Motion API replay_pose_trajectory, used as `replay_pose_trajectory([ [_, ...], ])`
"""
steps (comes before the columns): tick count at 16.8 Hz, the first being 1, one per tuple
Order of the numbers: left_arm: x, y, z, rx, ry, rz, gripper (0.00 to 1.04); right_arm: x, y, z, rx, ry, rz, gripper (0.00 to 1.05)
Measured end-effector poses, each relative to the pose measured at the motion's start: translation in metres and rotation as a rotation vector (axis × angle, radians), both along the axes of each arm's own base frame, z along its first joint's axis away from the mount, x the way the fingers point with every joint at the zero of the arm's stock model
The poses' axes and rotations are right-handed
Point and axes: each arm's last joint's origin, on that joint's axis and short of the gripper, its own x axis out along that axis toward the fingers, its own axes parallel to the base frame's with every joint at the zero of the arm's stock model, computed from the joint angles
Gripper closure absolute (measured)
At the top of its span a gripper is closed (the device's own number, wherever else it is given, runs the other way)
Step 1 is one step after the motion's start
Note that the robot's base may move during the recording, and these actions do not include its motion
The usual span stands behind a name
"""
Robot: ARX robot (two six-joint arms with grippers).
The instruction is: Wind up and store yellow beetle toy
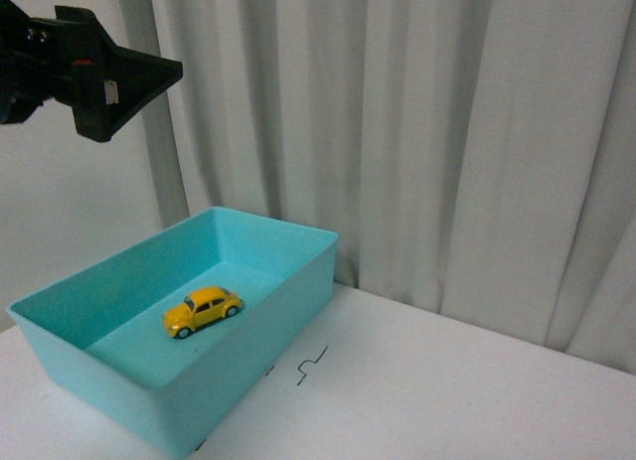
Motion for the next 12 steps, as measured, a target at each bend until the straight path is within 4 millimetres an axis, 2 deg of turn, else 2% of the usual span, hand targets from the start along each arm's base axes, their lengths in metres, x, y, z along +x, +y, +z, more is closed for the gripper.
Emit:
replay_pose_trajectory([
  [3,-0.017,-0.023,-0.035,-0.113,0.026,0.023,0.88,0.000,0.000,0.000,0.000,0.000,0.003,0.07],
  [4,-0.021,-0.029,-0.040,-0.117,0.024,0.019,0.99,0.000,0.000,0.000,0.000,-0.001,0.001,0.07],
  [5,-0.026,-0.035,-0.045,-0.125,0.014,0.012,1.03,0.000,0.000,0.000,0.000,0.000,0.001,0.07],
  [12,-0.048,-0.060,-0.072,-0.129,0.017,0.028,1.03,0.000,0.000,0.000,0.000,0.000,0.001,0.07],
])
